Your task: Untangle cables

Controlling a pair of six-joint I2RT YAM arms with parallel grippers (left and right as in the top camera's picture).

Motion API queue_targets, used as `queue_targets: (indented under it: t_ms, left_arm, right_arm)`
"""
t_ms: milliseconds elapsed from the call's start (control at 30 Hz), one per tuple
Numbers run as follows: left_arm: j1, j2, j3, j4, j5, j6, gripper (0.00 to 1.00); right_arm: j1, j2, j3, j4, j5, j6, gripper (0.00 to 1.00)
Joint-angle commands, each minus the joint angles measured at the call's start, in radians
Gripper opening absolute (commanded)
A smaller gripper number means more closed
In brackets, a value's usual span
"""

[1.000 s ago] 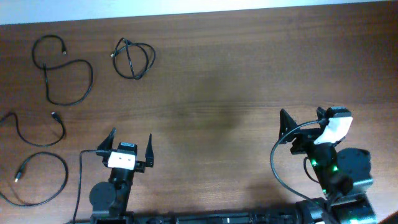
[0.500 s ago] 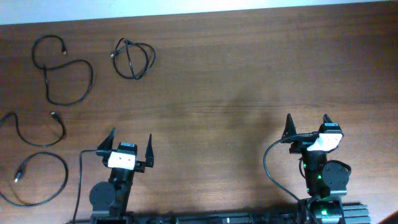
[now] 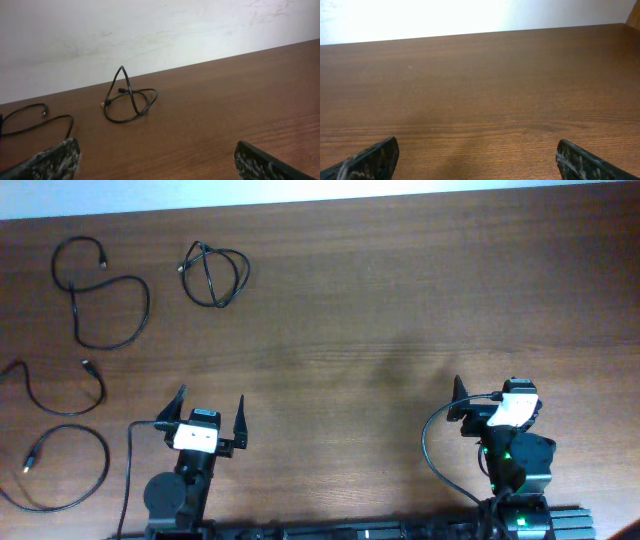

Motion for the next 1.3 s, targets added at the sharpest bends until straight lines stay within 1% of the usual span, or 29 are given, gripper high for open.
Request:
queue_targets:
  t_ms: [0, 67, 233, 367, 433, 1267]
  left_arm:
    - [-0.005, -0.006, -0.003, -0.005, 0.011, 0.012, 0.99]
    - [-0.005, -0.006, -0.003, -0.005, 0.011, 0.012, 0.99]
    - [-0.005, -0.006, -0.003, -0.005, 0.011, 0.012, 0.99]
    - [-0.005, -0.006, -0.003, -0.005, 0.011, 0.012, 0.99]
    - [-0.005, -0.006, -0.003, -0.005, 0.011, 0.012, 0.99]
    - [-0.005, -0.006, -0.003, -0.005, 0.011, 0.012, 0.99]
  right_arm:
    - [-0.004, -0.008, -0.005, -0.008, 0.002, -0.007, 0.99]
    - [-0.004, -0.008, -0.005, -0.008, 0.005, -0.013, 0.99]
    - [-0.005, -0.034, -0.005, -0.006, 0.006, -0.078, 0.99]
    - [-0.005, -0.148, -0.005, -0.006, 0.005, -0.132, 0.99]
    - [-0.005, -0.176, -0.005, -0.006, 0.006, -0.138, 0.99]
    - [-0.005, -0.176, -0.005, -0.006, 0.002, -0.137, 0.99]
